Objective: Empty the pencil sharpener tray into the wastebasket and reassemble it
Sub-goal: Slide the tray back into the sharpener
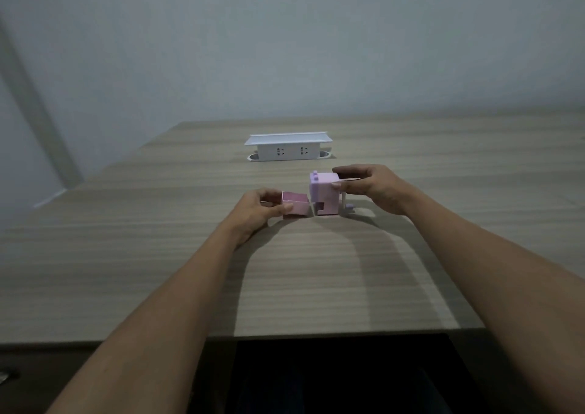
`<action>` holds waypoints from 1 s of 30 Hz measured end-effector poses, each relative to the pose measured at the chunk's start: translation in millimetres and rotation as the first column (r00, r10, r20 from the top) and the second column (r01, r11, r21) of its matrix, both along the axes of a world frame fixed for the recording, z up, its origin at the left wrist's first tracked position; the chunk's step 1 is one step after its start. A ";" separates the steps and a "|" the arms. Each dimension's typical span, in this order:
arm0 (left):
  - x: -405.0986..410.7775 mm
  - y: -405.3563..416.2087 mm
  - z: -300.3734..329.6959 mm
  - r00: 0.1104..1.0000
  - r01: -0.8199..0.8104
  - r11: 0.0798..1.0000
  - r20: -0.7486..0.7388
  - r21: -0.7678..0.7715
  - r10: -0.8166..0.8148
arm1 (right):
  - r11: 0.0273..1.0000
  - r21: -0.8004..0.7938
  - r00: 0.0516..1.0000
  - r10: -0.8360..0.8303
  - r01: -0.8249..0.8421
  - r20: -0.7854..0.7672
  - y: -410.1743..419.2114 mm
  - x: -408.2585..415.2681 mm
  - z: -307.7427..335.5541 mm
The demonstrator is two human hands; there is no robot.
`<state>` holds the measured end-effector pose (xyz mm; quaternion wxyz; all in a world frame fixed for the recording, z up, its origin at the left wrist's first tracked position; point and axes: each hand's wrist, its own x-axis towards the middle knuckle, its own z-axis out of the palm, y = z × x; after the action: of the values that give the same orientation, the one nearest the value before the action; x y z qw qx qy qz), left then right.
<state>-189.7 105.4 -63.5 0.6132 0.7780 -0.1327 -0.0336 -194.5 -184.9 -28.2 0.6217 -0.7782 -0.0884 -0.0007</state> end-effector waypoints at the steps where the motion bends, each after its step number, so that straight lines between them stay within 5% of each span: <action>1: 0.1 -2.5 0.0 1.000 0.006 1.000 0.008 -0.001 -0.006 | 1.000 0.001 1.000 0.000 0.000 0.000 -0.8 1.1 -0.5; 30: 5.5 -24.5 -2.0 0.999 -0.016 1.000 -0.030 0.005 0.016 | 0.999 0.034 1.000 0.015 -0.014 -0.013 0.7 -0.1 -0.6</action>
<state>-184.1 80.8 -65.5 0.6135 0.7799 -0.1172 -0.0407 -194.7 -184.3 -28.8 0.6354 -0.7669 -0.0899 0.0073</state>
